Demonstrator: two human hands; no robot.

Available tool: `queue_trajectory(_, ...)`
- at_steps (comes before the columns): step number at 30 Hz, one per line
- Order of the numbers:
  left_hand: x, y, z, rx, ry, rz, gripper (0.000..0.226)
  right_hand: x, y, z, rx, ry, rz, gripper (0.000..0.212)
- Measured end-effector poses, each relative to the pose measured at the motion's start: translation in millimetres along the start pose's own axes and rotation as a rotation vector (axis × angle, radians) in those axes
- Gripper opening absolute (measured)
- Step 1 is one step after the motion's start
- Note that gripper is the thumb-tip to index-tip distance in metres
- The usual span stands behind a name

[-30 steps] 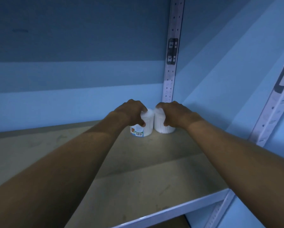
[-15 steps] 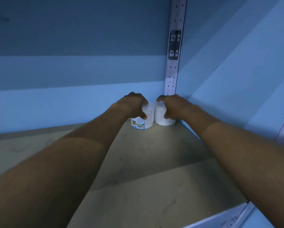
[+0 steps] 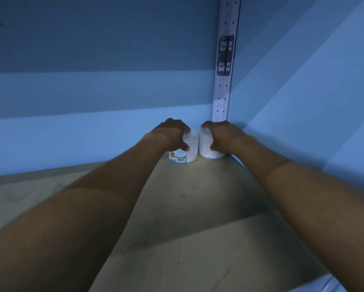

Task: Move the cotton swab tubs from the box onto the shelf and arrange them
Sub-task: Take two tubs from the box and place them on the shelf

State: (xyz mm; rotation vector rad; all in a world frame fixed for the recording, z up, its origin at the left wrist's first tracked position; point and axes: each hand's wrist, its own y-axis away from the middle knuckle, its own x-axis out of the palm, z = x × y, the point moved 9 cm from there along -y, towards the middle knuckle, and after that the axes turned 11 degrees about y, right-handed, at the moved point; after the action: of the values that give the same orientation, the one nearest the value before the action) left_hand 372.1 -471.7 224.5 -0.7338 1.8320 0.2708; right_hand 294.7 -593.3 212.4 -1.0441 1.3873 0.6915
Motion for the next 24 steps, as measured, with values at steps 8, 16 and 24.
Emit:
queue_trajectory(8, 4, 6, -3, 0.020, -0.049, 0.057, 0.079, 5, 4, -1, -0.004, -0.034, 0.079, 0.086)
queue_trajectory(16, -27, 74, -24, 0.082, 0.030, -0.035, 0.074, -44, 79, 29, -0.075, -0.233, -0.004, 0.086)
queue_trajectory(24, -59, 236, -52, 0.152, 0.163, -0.142, 0.031, -86, 238, 105, -0.190, -0.432, -0.128, 0.063)
